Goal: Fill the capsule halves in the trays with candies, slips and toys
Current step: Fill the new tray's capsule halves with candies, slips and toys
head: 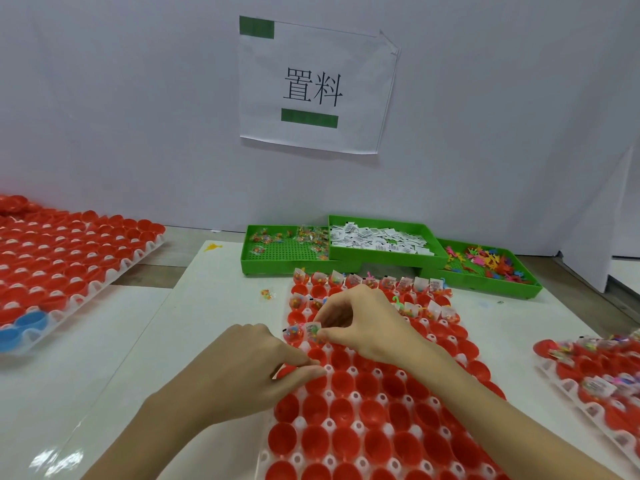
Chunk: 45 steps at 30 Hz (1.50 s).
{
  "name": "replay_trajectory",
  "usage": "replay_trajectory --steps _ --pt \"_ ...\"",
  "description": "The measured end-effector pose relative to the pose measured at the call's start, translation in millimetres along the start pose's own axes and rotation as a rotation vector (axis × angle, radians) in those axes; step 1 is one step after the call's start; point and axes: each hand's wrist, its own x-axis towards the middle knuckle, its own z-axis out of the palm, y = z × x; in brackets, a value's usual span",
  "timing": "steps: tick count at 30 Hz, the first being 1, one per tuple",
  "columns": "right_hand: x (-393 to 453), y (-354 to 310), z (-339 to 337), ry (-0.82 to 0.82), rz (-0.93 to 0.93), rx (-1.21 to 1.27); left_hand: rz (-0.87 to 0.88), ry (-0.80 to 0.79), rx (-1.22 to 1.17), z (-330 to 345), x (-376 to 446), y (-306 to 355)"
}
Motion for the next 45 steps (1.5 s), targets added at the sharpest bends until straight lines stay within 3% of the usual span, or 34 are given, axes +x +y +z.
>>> replay_trajectory --steps 8,18,27,35,39,45 --pt "-4.7 -7.5 23.6 0.117 -0.041 -0.178 -0.035 -0.064 -0.014 0.5 0.5 0.0" --pt "3.4 -6.9 -10.4 -0.079 0.081 0.026 -0.022 -0.088 -0.007 0.7 2.2 -1.2" --pt "3.5 -10.0 6.4 -0.008 0.007 -0.158 -0.046 -0.099 0.005 0.9 2.4 -2.4" --pt "11.9 -11.2 -11.2 -0.18 0.071 -0.085 -0.043 -0.094 -0.005 1.3 2.3 -2.9" --pt "13.9 -16.7 -2.0 -0.144 0.05 -0.177 -0.044 -0.098 -0.01 0.8 2.2 -3.7" --pt "19.3 -17.0 -4.7 -0.188 0.176 -0.124 -0.047 -0.113 -0.032 0.0 1.9 -3.3"
